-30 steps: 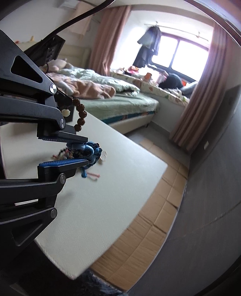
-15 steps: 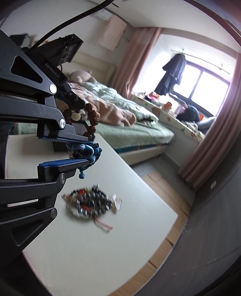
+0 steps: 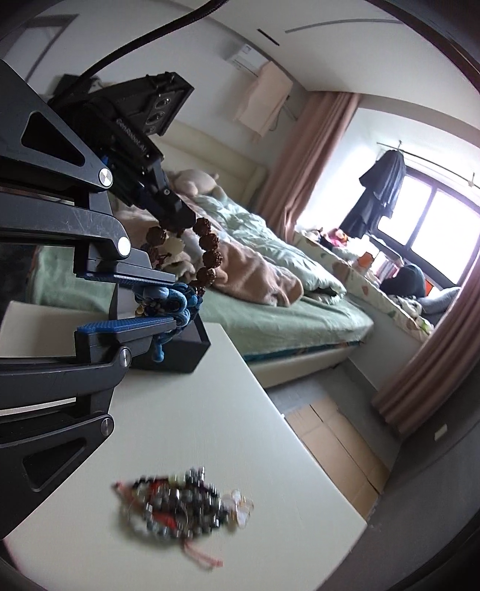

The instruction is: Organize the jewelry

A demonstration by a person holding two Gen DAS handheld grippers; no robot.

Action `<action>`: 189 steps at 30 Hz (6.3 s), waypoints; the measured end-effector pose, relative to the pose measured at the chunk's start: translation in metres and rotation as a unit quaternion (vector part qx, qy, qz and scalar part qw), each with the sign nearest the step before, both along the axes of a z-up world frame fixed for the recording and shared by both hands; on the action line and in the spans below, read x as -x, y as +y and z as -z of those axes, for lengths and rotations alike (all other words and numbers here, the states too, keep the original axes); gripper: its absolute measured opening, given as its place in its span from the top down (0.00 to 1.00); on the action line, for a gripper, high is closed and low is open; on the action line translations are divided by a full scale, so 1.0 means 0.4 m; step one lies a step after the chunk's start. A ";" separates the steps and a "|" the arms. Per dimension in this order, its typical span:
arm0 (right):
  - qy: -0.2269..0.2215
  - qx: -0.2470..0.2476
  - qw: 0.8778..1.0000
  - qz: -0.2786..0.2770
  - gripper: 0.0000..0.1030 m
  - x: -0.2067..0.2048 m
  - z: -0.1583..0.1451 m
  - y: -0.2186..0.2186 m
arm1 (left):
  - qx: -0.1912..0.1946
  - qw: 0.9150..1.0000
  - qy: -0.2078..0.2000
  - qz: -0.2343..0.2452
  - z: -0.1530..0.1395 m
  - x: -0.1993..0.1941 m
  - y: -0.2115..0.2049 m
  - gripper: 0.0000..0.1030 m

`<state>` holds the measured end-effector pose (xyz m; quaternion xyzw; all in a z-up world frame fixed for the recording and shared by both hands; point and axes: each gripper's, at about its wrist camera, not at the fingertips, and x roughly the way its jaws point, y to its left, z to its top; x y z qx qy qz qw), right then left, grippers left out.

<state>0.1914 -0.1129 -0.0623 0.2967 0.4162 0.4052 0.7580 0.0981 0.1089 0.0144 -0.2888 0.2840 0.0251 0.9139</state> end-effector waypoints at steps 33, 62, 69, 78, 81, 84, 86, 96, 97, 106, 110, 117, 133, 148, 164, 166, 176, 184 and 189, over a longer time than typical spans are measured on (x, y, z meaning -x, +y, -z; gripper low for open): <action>0.059 0.031 0.998 0.000 0.52 -0.069 0.068 0.046 | 0.043 0.999 0.029 0.004 0.056 -0.047 0.040 0.40; 0.112 0.174 0.968 0.145 0.52 -0.081 0.080 -0.258 | -0.035 0.991 0.068 0.108 0.113 -0.142 -0.238 0.39; 0.130 0.181 0.964 0.144 0.52 -0.101 0.106 -0.291 | -0.047 0.982 0.110 0.145 0.182 -0.191 -0.310 0.47; 0.146 0.178 0.963 0.139 0.52 -0.122 0.122 -0.295 | -0.036 0.971 0.172 0.163 0.290 -0.240 -0.356 0.75; 0.149 0.174 0.964 0.135 0.53 -0.125 0.127 -0.293 | -0.035 0.969 0.179 0.166 0.305 -0.246 -0.364 0.75; 0.155 0.171 0.964 0.136 0.53 -0.128 0.131 -0.293 | -0.039 0.967 0.187 0.168 0.320 -0.253 -0.375 0.78; 0.158 0.169 0.963 0.136 0.53 -0.130 0.134 -0.292 | -0.045 0.966 0.193 0.166 0.336 -0.258 -0.382 0.78; 0.161 0.185 0.962 0.120 0.57 -0.137 0.159 -0.263 | -0.058 0.969 0.179 0.159 0.328 -0.264 -0.382 0.92; 0.162 0.187 0.962 0.119 0.58 -0.138 0.163 -0.259 | -0.054 0.970 0.175 0.160 0.321 -0.265 -0.377 0.92; 0.171 0.222 0.952 0.123 0.68 -0.161 0.199 -0.234 | -0.030 0.975 0.150 0.161 0.270 -0.244 -0.350 0.92; 0.160 0.243 0.949 0.122 0.70 -0.162 0.199 -0.220 | -0.021 0.976 0.143 0.160 0.251 -0.238 -0.337 0.92; 0.123 0.297 0.940 0.113 0.70 -0.149 0.187 -0.169 | -0.011 0.979 0.129 0.156 0.224 -0.218 -0.321 0.92; 0.079 0.273 0.951 0.121 0.90 -0.103 0.125 -0.167 | -0.003 0.987 0.089 0.134 0.144 -0.154 -0.238 0.92; 0.057 0.245 0.959 0.127 0.90 -0.068 0.073 -0.162 | 0.005 0.994 0.048 0.098 0.070 -0.095 -0.158 0.92; -0.012 0.176 0.979 0.102 0.90 -0.017 -0.023 -0.117 | -0.006 0.998 0.042 0.039 0.045 -0.047 -0.049 0.92; -0.018 0.174 0.980 0.096 0.90 -0.017 -0.025 -0.104 | -0.008 0.999 0.046 0.028 0.049 -0.045 -0.032 0.92; -0.032 0.163 0.983 0.072 0.90 -0.023 -0.026 -0.044 | 0.070 0.995 0.071 0.017 0.080 -0.069 0.063 0.77; -0.041 0.125 0.990 0.041 0.90 -0.038 -0.044 0.014 | 0.036 0.995 0.086 -0.024 0.066 -0.066 0.088 0.44; -0.049 0.095 0.994 0.018 0.90 -0.041 -0.063 0.062 | 0.008 0.994 0.108 -0.032 0.062 -0.066 0.095 0.44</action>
